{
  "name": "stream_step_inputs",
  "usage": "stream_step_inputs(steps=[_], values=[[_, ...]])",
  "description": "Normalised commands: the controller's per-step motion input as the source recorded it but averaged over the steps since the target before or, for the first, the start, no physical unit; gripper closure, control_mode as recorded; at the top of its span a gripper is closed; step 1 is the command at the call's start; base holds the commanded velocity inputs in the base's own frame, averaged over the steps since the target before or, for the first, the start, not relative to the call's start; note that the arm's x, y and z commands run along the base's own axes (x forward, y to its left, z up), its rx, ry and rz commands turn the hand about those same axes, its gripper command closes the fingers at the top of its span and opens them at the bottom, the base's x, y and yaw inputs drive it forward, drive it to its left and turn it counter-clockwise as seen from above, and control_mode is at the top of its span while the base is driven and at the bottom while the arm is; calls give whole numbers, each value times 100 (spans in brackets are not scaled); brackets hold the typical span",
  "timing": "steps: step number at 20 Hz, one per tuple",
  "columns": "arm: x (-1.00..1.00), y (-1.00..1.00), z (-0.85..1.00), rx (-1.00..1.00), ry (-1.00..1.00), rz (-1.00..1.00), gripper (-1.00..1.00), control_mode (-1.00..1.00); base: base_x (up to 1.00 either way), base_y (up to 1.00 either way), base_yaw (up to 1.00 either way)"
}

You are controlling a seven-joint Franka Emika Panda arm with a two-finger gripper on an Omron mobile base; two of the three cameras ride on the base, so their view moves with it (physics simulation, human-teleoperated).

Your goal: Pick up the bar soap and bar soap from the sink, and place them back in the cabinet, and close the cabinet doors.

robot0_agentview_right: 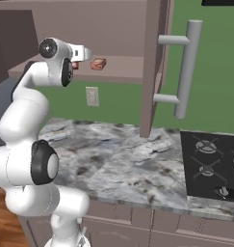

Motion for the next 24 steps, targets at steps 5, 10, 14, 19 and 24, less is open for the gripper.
stream_step_inputs(steps=[5, 10, 14, 19, 24], values=[[28, 0, -16, 0, 0, 0, 100, -100, 0, 0, 0], [27, 0, -14, 0, 0, 0, 100, -100, 0, 0, 0], [27, 0, -19, 0, 0, 0, 100, -100, 0, 0, 0], [13, 0, -5, 0, 1, 1, 100, -100, 0, 0, 0], [0, 0, 0, 0, 0, 1, -100, -100, 0, 0, 0]])
